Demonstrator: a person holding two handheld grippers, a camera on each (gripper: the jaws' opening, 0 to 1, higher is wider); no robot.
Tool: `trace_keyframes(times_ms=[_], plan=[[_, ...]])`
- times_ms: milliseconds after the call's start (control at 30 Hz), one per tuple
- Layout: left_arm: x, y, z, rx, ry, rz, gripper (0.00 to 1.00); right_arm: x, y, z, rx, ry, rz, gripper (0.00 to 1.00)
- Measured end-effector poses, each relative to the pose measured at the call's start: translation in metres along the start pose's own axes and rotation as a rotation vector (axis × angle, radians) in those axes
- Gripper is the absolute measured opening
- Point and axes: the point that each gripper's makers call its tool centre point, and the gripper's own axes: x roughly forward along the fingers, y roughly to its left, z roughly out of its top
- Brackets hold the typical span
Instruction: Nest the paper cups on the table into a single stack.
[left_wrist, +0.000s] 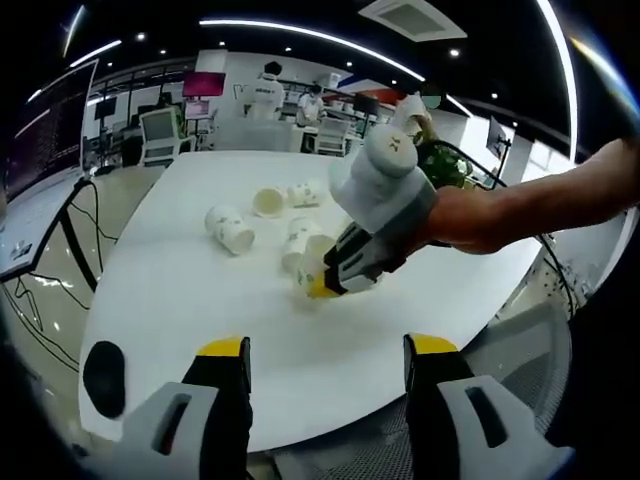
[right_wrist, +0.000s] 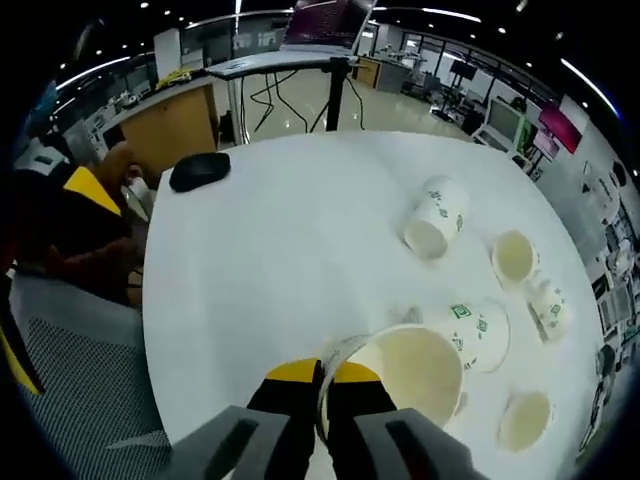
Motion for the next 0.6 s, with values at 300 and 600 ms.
trace_keyframes(times_ms=[300,600], plan=[[0.0028,-0.001,0.0019,0.008,0.002,-0.004,0.61,0.0018,-0.0035,-0.0024,0.018,0.002,0.008,0.02],[0.0032,0.0006,0.0034,0.011,0.0,0.0,0.61,-0.0069,-0.0003,0.0025,0.032,-0.032,0.021,0.11]])
